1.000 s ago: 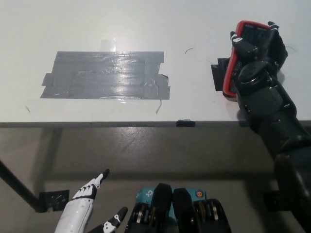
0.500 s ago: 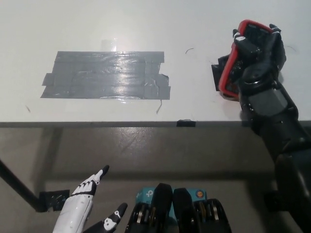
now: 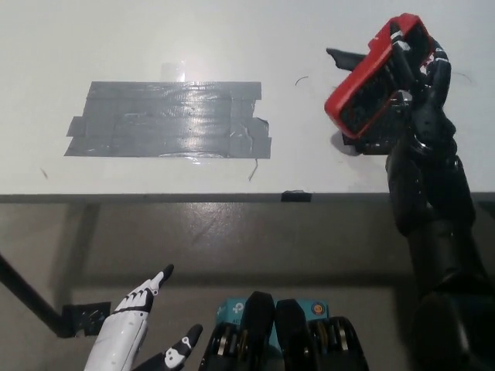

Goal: The robot first picks the multimeter with right hand and then unfolds the black stand on the back of it using left hand

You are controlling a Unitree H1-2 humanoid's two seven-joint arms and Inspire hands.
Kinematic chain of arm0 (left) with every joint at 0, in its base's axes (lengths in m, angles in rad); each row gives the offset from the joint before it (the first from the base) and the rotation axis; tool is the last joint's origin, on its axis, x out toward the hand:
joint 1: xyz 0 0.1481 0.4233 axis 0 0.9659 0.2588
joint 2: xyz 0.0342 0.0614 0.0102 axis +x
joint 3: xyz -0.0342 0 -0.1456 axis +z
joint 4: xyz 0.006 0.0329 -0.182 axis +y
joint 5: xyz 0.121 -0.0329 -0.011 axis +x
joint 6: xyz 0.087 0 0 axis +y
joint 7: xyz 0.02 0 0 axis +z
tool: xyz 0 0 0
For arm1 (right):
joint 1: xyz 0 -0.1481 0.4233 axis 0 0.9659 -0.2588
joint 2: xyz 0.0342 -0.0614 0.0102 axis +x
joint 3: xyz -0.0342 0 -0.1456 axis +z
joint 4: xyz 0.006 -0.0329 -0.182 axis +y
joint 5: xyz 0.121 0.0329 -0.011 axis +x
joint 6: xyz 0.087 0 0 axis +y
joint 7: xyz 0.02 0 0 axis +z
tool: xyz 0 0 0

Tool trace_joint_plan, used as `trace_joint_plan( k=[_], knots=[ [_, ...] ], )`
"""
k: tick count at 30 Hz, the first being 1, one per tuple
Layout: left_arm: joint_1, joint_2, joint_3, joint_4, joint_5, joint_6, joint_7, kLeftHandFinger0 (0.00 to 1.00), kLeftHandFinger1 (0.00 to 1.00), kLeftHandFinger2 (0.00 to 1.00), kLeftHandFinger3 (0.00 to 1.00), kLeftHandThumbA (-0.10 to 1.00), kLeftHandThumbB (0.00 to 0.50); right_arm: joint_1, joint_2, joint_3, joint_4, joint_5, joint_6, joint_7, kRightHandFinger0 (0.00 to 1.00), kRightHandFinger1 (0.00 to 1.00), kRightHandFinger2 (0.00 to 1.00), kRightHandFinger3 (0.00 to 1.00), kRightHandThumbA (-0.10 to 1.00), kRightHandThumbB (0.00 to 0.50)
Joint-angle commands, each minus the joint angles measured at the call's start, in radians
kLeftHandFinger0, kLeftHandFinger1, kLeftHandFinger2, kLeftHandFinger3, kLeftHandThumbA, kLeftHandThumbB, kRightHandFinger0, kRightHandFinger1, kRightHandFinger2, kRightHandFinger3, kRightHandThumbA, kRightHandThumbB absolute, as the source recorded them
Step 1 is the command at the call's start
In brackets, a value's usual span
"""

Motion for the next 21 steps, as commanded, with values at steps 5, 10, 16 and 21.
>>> trace_joint_plan(
  k=[5,10,16,21],
  knots=[
    [0.041,0.015,0.003,-0.02,-0.033,-0.055,0.022,1.0,1.0,1.0,1.0,0.73,0.031,-0.024,0.147,-0.189,-0.588,0.775,0.304,0.297,0.0,0.28,0.67,1.0,-0.1,0.106],
    [0.053,-0.018,0.01,-0.09,-0.191,-0.1,0.025,1.0,1.0,1.0,1.0,0.62,0.054,0.072,0.197,-0.157,-0.677,0.923,0.342,0.438,0.0,0.33,0.83,0.87,-0.1,0.184],
    [0.014,-0.05,-0.007,-0.283,-0.306,-0.098,0.024,1.0,1.0,1.0,1.0,0.51,0.065,0.241,0.247,-0.044,-0.829,1.011,0.344,0.534,0.0,0.24,0.6,0.59,-0.1,0.175],
    [-0.098,-0.083,-0.016,-0.465,-0.249,-0.036,0.007,1.0,1.0,1.0,1.0,0.66,0.081,0.348,0.279,0.058,-0.974,1.103,0.344,0.474,0.0,0.18,0.61,0.62,-0.1,0.108]
  ],
)
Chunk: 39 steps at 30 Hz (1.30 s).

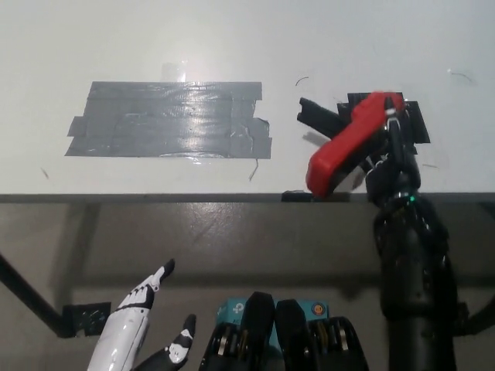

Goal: The robot first picks the multimeter with right hand and then unfolds the black stand on the back of it using left hand

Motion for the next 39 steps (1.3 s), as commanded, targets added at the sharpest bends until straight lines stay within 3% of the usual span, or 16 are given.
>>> trace_joint_plan(
  k=[1,3,8,11,14,15,18,21,27,29,30,32,34,36,39],
  knots=[
    [-0.11,-0.063,-0.012,-0.429,-0.177,-0.021,0.001,1.0,1.0,1.0,1.0,0.67,0.082,0.041,0.11,0.139,-0.607,0.716,0.154,0.352,0.0,0.19,0.62,0.68,-0.1,0.105],
    [-0.164,-0.088,-0.023,-0.492,-0.194,0.025,-0.015,1.0,1.0,1.0,1.0,0.6,0.089,0.063,0.118,0.165,-0.652,0.726,0.154,0.356,0.0,0.27,0.75,0.85,-0.1,0.104],
    [-0.257,-0.144,-0.042,-0.539,-0.176,0.088,-0.041,1.0,0.98,1.0,1.0,0.62,0.105,0.059,0.107,0.204,-0.701,0.756,0.154,0.417,0.0,0.32,0.83,0.84,-0.1,0.089],
    [-0.344,-0.177,-0.045,-0.534,-0.153,0.117,-0.055,0.96,1.0,1.0,1.0,0.67,0.114,0.026,0.081,0.225,-0.74,0.773,0.154,0.391,0.0,0.31,0.78,0.54,-0.1,0.131],
    [-0.367,-0.19,-0.049,-0.53,-0.138,0.107,-0.056,1.0,1.0,1.0,1.0,0.69,0.108,0.024,0.05,0.263,-0.759,0.806,0.154,0.383,0.0,0.28,0.69,0.42,-0.1,0.131],
    [-0.364,-0.194,-0.05,-0.538,-0.135,0.111,-0.059,1.0,1.0,1.0,1.0,0.69,0.116,0.031,0.049,0.272,-0.769,0.791,0.154,0.371,0.0,0.23,0.62,0.33,-0.1,0.148],
    [-0.385,-0.202,-0.045,-0.542,-0.116,0.102,-0.053,1.0,1.0,1.0,1.0,0.74,0.135,0.029,0.044,0.292,-0.785,0.765,0.154,0.362,0.0,0.12,0.52,0.28,-0.1,0.151],
    [-0.399,-0.207,-0.042,-0.534,-0.111,0.099,-0.047,1.0,1.0,1.0,1.0,0.79,0.134,0.023,0.027,0.309,-0.783,0.793,0.154,0.371,0.0,0.17,0.58,0.24,-0.1,0.14],
    [-0.444,-0.215,-0.04,-0.516,-0.124,0.095,-0.041,1.0,1.0,1.0,1.0,0.92,0.162,0.024,0.01,0.338,-0.796,0.791,0.154,0.386,0.0,0.16,0.56,0.13,-0.1,0.14],
    [-0.457,-0.215,-0.037,-0.516,-0.114,0.102,-0.046,1.0,1.0,1.0,1.0,0.99,0.184,0.027,0.007,0.341,-0.805,0.78,0.154,0.378,0.0,0.2,0.63,0.2,-0.1,0.142],
    [-0.468,-0.215,-0.034,-0.509,-0.107,0.097,-0.043,1.0,1.0,1.0,1.0,1.0,0.219,0.032,0.005,0.342,-0.811,0.772,0.154,0.368,0.0,0.2,0.62,0.28,-0.1,0.142],
    [-0.474,-0.213,-0.034,-0.509,-0.108,0.098,-0.044,1.0,1.0,1.0,1.0,1.0,0.232,0.04,0.004,0.345,-0.814,0.763,0.154,0.362,0.0,0.2,0.62,0.4,-0.1,0.15],
    [-0.488,-0.218,-0.036,-0.506,-0.098,0.092,-0.043,1.0,1.0,1.0,1.0,1.0,0.233,0.045,0.001,0.347,-0.821,0.753,0.154,0.349,0.0,0.17,0.59,0.43,-0.1,0.162],
    [-0.497,-0.229,-0.041,-0.512,-0.084,0.093,-0.047,1.0,1.0,1.0,1.0,1.0,0.232,0.051,-0.01,0.36,-0.808,0.77,0.154,0.36,0.0,0.14,0.57,0.44,-0.1,0.156],
    [-0.514,-0.236,-0.046,-0.509,-0.065,0.087,-0.057,1.0,1.0,1.0,1.0,1.0,0.236,0.064,-0.013,0.374,-0.802,0.803,0.154,0.351,0.0,0.1,0.54,0.34,-0.1,0.159]
  ],
)
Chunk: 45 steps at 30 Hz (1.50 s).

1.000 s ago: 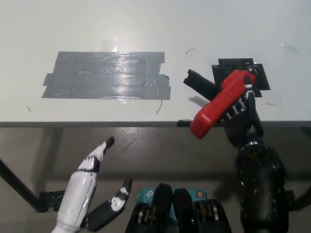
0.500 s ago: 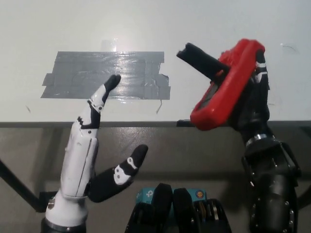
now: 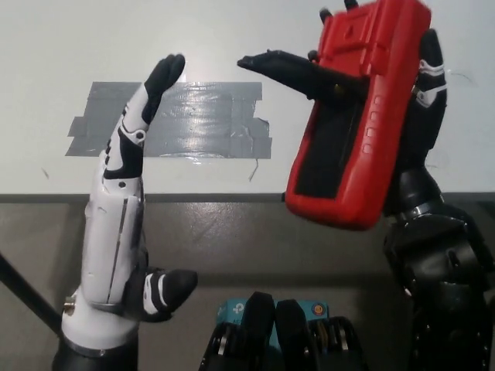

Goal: The robot first picks the multimeter with right hand and then unfolds the black stand on the back of it using left hand

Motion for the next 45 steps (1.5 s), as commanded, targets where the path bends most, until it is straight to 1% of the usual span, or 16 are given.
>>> trace_joint_plan(
  k=[1,3,6,10,12,14,17,19,20,26,29,32,35,38,41,45],
  knots=[
    [-0.058,-0.025,-0.021,-0.038,0.007,0.004,-0.041,1.0,1.0,1.0,1.0,1.0,0.245,-0.049,-0.001,0.048,-0.07,0.147,0.008,0.102,0.0,0.05,0.5,0.28,-0.1,0.174],
    [-0.066,-0.026,-0.021,-0.032,0.008,-0.002,-0.043,1.0,1.0,1.0,1.0,1.0,0.271,-0.042,-0.005,0.055,-0.068,0.145,0.008,0.097,0.0,0.0,0.48,0.21,-0.1,0.175],
    [-0.093,-0.002,-0.02,-0.008,-0.02,-0.059,-0.038,1.0,1.0,1.0,1.0,1.0,0.246,-0.024,-0.011,0.068,-0.069,0.156,0.008,0.094,0.0,0.0,0.45,0.18,-0.1,0.167],
    [-0.128,0.011,-0.02,-0.009,-0.055,-0.062,-0.051,1.0,1.0,1.0,1.0,1.0,0.279,-0.011,-0.022,0.077,-0.065,0.164,0.008,0.104,0.0,0.0,0.46,0.19,-0.1,0.158],
    [-0.143,0.021,-0.019,-0.012,-0.023,-0.094,-0.049,1.0,1.0,1.0,1.0,1.0,0.337,0.009,-0.022,0.079,-0.077,0.144,0.008,0.088,0.0,0.0,0.44,0.17,-0.1,0.164],
    [-0.152,0.036,-0.02,-0.005,-0.055,-0.122,-0.048,1.0,1.0,1.0,1.0,1.0,0.445,0.014,-0.026,0.083,-0.078,0.139,0.008,0.081,0.0,0.0,0.41,0.15,-0.1,0.159],
    [-0.156,0.031,-0.015,0.023,-0.012,-0.226,0.0,1.0,1.0,1.0,1.0,1.0,0.497,0.022,-0.025,0.084,-0.075,0.14,0.005,0.08,0.0,0.0,0.41,0.13,-0.1,0.151],
    [-0.144,0.009,-0.023,0.015,0.014,-0.252,0.009,1.0,1.0,1.0,1.0,1.0,0.457,0.027,-0.029,0.079,-0.067,0.134,-0.003,0.093,0.0,0.01,0.47,0.14,-0.1,0.141],
    [-0.128,-0.004,-0.023,0.0,0.032,-0.254,0.012,1.0,1.0,1.0,1.0,1.0,0.472,0.027,-0.03,0.079,-0.068,0.131,-0.003,0.09,0.0,0.02,0.51,0.17,-0.1,0.142],
    [-0.113,-0.007,-0.006,-0.02,0.036,-0.268,-0.011,1.0,1.0,1.0,1.0,1.0,0.453,0.025,-0.038,0.083,-0.067,0.105,-0.013,0.108,0.0,0.0,0.48,0.19,-0.1,0.129],
    [-0.111,-0.001,-0.019,-0.015,-0.028,-0.238,-0.035,1.0,1.0,1.0,1.0,1.0,0.461,0.017,-0.036,0.081,-0.053,0.132,-0.015,0.147,0.0,0.02,0.58,0.4,-0.1,0.107],
    [-0.112,-0.01,-0.012,0.029,-0.007,-0.273,-0.011,1.0,0.99,0.95,1.0,1.0,0.494,0.02,-0.034,0.085,-0.071,0.135,-0.009,0.137,0.0,0.0,0.55,0.51,-0.1,0.124],
    [-0.121,-0.013,0.002,0.056,0.005,-0.299,0.006,1.0,0.96,0.96,1.0,1.0,0.5,0.022,-0.034,0.086,-0.085,0.148,0.0,0.118,0.0,0.0,0.5,0.45,-0.1,0.138],
    [-0.118,-0.014,0.004,0.026,-0.016,-0.227,-0.036,1.0,0.95,0.95,1.0,1.0,0.482,0.041,-0.039,0.09,-0.108,0.152,0.007,0.103,0.0,0.0,0.36,0.32,-0.1,0.156],
    [-0.123,-0.012,0.013,0.001,0.002,-0.199,-0.054,1.0,0.92,0.93,1.0,1.0,0.5,0.033,-0.058,0.083,-0.097,0.146,0.005,0.129,0.0,0.0,0.35,0.29,-0.1,0.147],
    [-0.108,-0.002,0.002,-0.001,-0.016,-0.172,-0.083,1.0,0.95,0.98,1.0,1.0,0.5,0.034,-0.064,0.079,-0.093,0.14,-0.008,0.141,0.0,0.0,0.43,0.22,-0.1,0.163]
  ],
)
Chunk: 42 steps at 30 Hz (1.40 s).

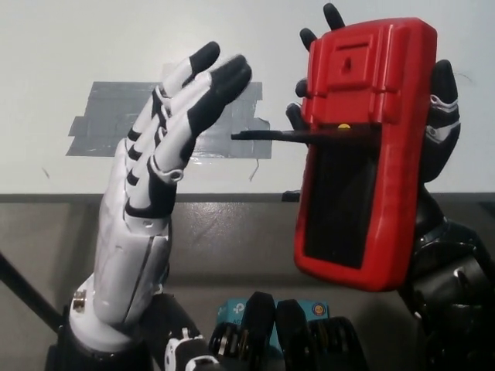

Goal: The robot first picks the multimeter with right hand and then unfolds the black stand on the back of it using left hand

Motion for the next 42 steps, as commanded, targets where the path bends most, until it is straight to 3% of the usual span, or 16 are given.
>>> trace_joint_plan(
  k=[1,3,9,13,18,23,29,32,33,35,37,38,39,40,41,42],
  knots=[
    [0.003,0.003,-0.003,-0.033,-0.007,0.057,-0.047,1.0,0.95,0.98,1.0,1.0,0.481,-0.019,0.004,0.007,-0.038,0.024,-0.017,0.053,0.0,0.0,0.43,0.21,-0.1,0.164],
    [0.003,0.013,-0.007,-0.031,-0.023,0.058,-0.057,1.0,0.98,1.0,1.0,1.0,0.449,-0.019,0.0,0.01,-0.038,0.03,-0.015,0.058,0.0,0.0,0.43,0.21,-0.1,0.165],
    [0.024,0.016,-0.019,-0.047,-0.041,0.084,-0.08,1.0,0.96,0.96,1.0,1.0,0.5,-0.02,-0.008,0.011,-0.034,0.024,-0.019,0.09,0.0,0.02,0.55,0.39,-0.1,0.154],
    [0.032,0.001,-0.035,-0.054,-0.041,0.103,-0.091,1.0,0.92,0.93,1.0,1.0,0.495,-0.025,-0.001,0.007,-0.027,0.039,-0.022,0.108,0.0,0.18,0.7,0.52,-0.1,0.148],
    [0.032,0.004,-0.031,-0.043,-0.026,0.096,-0.089,1.0,0.87,0.89,1.0,1.0,0.5,-0.02,0.003,0.012,-0.044,0.027,-0.021,0.099,0.0,0.23,0.71,0.5,-0.1,0.159],
    [0.036,0.004,-0.035,-0.033,-0.011,0.095,-0.096,1.0,0.86,0.9,1.0,1.0,0.5,-0.02,0.002,0.013,-0.057,0.023,-0.024,0.105,0.0,0.15,0.61,0.41,-0.1,0.156],
    [0.044,0.01,-0.039,-0.035,0.005,0.105,-0.112,1.0,0.86,0.91,1.0,1.0,0.5,-0.021,0.004,0.014,-0.062,0.047,-0.017,0.105,0.0,0.27,0.77,0.46,-0.1,0.145],
    [0.048,0.011,-0.044,-0.036,0.026,0.092,-0.112,1.0,0.81,0.88,1.0,1.0,0.5,-0.024,0.005,0.015,-0.064,0.068,-0.013,0.108,0.0,0.29,0.75,0.34,-0.1,0.143],
    [0.055,0.002,-0.05,-0.032,0.002,0.09,-0.101,1.0,0.69,0.76,1.0,1.0,0.452,-0.025,0.004,0.015,-0.067,0.068,-0.013,0.102,0.0,0.26,0.69,0.3,-0.1,0.148],
    [0.069,-0.009,-0.063,-0.025,-0.055,0.084,-0.086,1.0,0.43,0.63,1.0,1.0,0.457,-0.027,0.001,0.014,-0.078,0.052,-0.015,0.085,0.0,0.08,0.44,0.18,-0.1,0.17],
    [0.08,-0.013,-0.076,-0.016,-0.111,0.074,-0.078,1.0,0.28,0.56,1.0,1.0,0.484,-0.025,0.001,0.013,-0.095,0.031,-0.02,0.062,0.0,0.0,0.31,0.12,-0.1,0.176],
    [0.087,-0.03,-0.071,0.004,-0.036,0.007,-0.043,0.79,0.11,0.55,1.0,1.0,0.427,-0.023,0.005,0.012,-0.103,0.03,-0.023,0.051,0.0,0.0,0.21,0.07,-0.1,0.169],
    [0.09,-0.04,-0.068,0.016,0.003,-0.031,-0.021,0.72,0.07,0.54,1.0,1.0,0.425,-0.023,0.006,0.012,-0.106,0.031,-0.024,0.047,0.0,0.0,0.21,0.06,-0.1,0.171],
    [0.098,-0.053,-0.069,0.035,0.053,-0.077,0.001,0.54,0.01,0.36,1.0,1.0,0.377,-0.026,0.01,0.013,-0.111,0.037,-0.023,0.037,0.0,0.0,0.19,0.03,-0.1,0.165],
    [0.108,-0.055,-0.077,0.044,0.036,-0.085,-0.002,0.46,0.0,0.14,1.0,1.0,0.452,-0.03,0.011,0.013,-0.114,0.039,-0.024,0.034,0.0,0.0,0.19,0.01,-0.1,0.161],
    [0.114,-0.058,-0.083,0.052,0.029,-0.096,-0.002,0.38,0.0,0.04,1.0,1.0,0.413,-0.033,0.013,0.014,-0.118,0.036,-0.026,0.032,0.0,0.0,0.2,0.0,-0.1,0.157]
  ],
)
